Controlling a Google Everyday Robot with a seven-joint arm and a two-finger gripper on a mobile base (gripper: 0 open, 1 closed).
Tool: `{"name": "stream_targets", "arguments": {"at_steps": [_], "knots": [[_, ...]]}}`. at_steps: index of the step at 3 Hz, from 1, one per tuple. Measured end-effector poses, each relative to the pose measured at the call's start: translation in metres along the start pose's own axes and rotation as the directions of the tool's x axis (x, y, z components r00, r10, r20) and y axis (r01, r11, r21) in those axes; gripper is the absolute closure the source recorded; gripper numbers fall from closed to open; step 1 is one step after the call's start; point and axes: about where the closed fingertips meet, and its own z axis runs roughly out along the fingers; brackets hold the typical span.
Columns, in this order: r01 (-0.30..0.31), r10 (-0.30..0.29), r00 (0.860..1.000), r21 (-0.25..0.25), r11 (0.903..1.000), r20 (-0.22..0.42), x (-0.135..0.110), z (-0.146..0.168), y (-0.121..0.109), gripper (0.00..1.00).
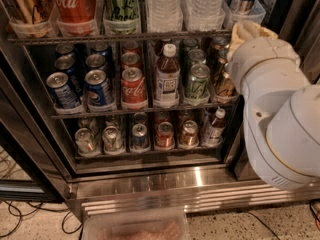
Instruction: Pick water bottle from top shelf of fridge
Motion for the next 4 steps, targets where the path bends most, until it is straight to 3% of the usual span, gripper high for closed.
{"name": "stream_targets", "arguments": {"at_steps": [2, 4], "knots": [[-0.020, 0.020, 1.000, -0.005, 0.9998, 0.022, -0.004, 0.001, 0.008, 1.00], [-0.110, 0.112, 0.991, -0.042, 0.9931, 0.066, -0.015, 0.010, 0.033, 1.00]]}}
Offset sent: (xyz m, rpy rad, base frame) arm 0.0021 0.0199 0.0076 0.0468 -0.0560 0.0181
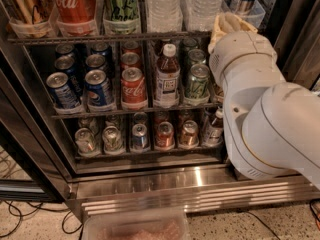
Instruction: Pick water bottle from top shelf of fridge
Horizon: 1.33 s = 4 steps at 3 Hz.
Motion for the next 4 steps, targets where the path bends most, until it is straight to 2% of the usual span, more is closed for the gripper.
{"name": "stream_targets", "arguments": {"at_steps": [1, 2, 3, 4], "knots": [[-0.046, 0.046, 0.999, -0.027, 0.9986, 0.012, -0.005, 0.006, 0.015, 0.92], [-0.072, 0.073, 0.997, -0.049, 0.9962, 0.025, -0.010, 0.011, 0.025, 0.73], [-0.086, 0.088, 0.995, -0.058, 0.9946, 0.036, -0.012, 0.015, 0.029, 0.50], [-0.096, 0.100, 0.994, -0.075, 0.9925, 0.049, -0.017, 0.018, 0.036, 0.40]]}}
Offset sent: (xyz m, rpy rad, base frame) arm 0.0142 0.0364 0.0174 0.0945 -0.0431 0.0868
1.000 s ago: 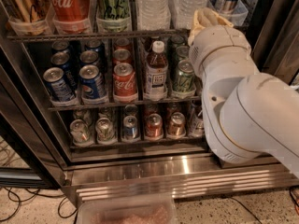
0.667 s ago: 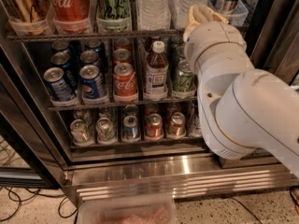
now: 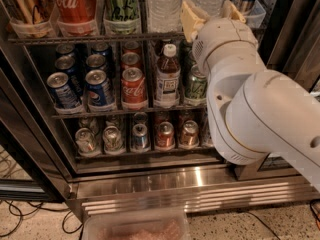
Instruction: Pick water bottle from top shelf of fridge
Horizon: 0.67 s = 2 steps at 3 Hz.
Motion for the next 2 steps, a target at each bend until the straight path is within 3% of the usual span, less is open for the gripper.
{"name": "stream_targets", "arguments": {"at_steps": [2], "knots": [[0.019, -0.018, 1.000, -0.016, 0.9997, 0.012, -0.0026, 0.0010, 0.0022, 0.38]]}}
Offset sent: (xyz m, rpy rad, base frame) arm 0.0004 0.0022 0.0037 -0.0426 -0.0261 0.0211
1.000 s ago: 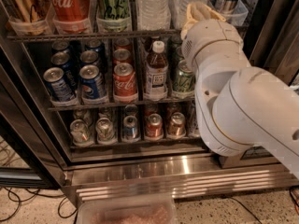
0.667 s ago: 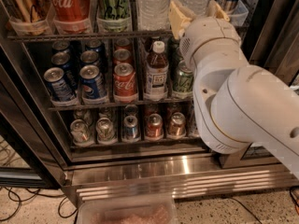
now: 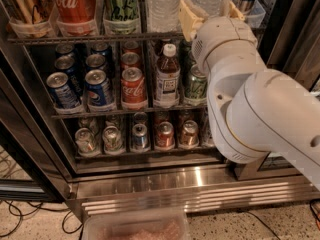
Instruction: Pick water bottle from top shelf of fridge
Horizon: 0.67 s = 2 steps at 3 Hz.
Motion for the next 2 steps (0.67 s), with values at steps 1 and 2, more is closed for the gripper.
{"name": "stream_targets", "arguments": {"at_steps": [1, 2], "knots": [[0.054, -0.054, 0.999, -0.035, 0.9979, 0.007, 0.0015, 0.0025, -0.0019, 0.39], [0.123, -0.122, 0.992, -0.081, 0.9891, 0.012, 0.0031, 0.0042, -0.0053, 0.38]]}}
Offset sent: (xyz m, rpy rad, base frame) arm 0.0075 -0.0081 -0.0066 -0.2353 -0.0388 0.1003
